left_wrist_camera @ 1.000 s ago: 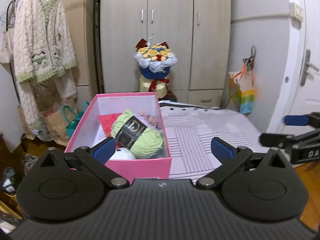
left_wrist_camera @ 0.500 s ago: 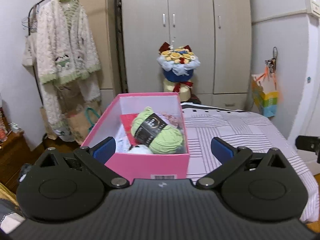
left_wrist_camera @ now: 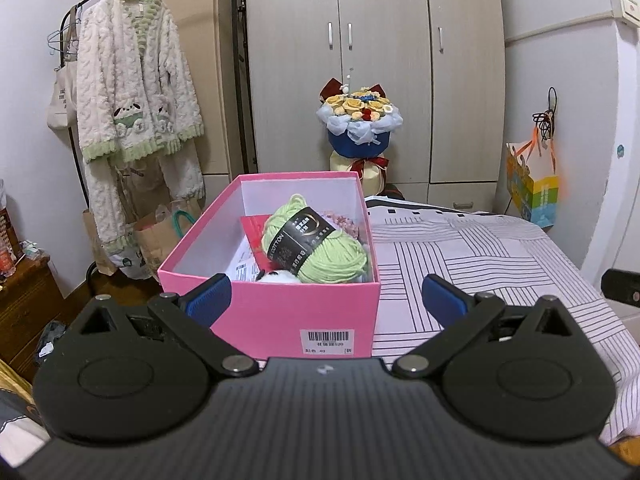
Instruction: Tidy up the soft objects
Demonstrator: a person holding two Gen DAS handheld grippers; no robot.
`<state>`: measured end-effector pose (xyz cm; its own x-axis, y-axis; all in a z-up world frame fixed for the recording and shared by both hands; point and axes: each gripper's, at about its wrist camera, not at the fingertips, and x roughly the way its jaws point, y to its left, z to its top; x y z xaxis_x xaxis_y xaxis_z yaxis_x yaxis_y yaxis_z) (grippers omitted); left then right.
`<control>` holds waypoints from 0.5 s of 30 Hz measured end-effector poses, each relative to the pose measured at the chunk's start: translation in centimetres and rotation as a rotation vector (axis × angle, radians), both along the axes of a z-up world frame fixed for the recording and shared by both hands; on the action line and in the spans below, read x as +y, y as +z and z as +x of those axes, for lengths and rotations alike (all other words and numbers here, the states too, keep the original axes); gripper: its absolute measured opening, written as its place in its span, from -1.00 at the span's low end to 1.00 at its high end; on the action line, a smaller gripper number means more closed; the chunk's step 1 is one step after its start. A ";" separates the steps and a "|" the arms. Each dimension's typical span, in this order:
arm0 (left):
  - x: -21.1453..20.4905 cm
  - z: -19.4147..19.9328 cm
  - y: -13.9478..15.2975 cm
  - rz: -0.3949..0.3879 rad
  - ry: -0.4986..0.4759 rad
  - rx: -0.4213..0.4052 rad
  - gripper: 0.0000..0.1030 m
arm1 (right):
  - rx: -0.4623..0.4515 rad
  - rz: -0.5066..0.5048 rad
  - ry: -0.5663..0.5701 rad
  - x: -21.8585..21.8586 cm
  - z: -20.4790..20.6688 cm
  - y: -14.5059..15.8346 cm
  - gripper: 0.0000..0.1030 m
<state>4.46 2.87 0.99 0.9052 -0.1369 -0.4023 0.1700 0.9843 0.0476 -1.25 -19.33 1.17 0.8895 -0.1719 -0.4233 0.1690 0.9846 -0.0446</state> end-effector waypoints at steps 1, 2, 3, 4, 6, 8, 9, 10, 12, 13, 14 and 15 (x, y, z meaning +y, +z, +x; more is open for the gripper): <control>0.0 0.0 0.0 0.001 -0.001 -0.001 1.00 | -0.004 -0.005 -0.005 0.1 -0.1 -0.1 1.00; 0.1 -0.1 0.0 -0.001 -0.002 -0.002 1.00 | -0.008 -0.008 -0.010 0.2 -0.1 -0.1 1.00; 0.1 -0.1 -0.1 0.000 -0.004 -0.002 1.00 | -0.011 -0.010 -0.015 0.2 -0.1 -0.1 1.00; 0.1 -0.1 -0.3 0.001 -0.005 -0.003 1.00 | -0.013 -0.012 -0.017 0.3 -0.1 -0.1 1.00; 0.2 -0.2 -0.4 0.000 -0.006 -0.009 1.00 | -0.012 -0.006 -0.022 0.3 0.0 -0.2 1.00; 0.2 -0.3 -0.5 0.000 -0.005 -0.016 1.00 | -0.010 -0.003 -0.025 0.4 0.0 -0.3 1.00; 0.1 -0.3 -0.5 0.001 -0.004 -0.019 1.00 | -0.010 -0.007 -0.030 0.5 0.1 -0.4 1.00; 0.1 -0.4 -0.5 0.003 -0.004 -0.022 1.00 | -0.012 -0.016 -0.037 0.6 0.0 -0.5 1.00; 0.2 -0.4 -0.4 0.005 -0.006 -0.026 1.00 | -0.017 -0.035 -0.053 0.8 0.0 -0.6 1.00; 0.2 -0.4 -0.4 0.005 -0.007 -0.027 1.00 | -0.019 -0.040 -0.059 0.9 -0.1 -0.6 1.00; 0.2 -0.4 -0.4 0.005 -0.007 -0.028 1.00 | -0.023 -0.043 -0.063 0.9 -0.1 -0.6 1.00; 0.3 -0.4 -0.4 0.004 -0.007 -0.030 1.00 | -0.026 -0.044 -0.066 1.0 -0.2 -0.6 1.00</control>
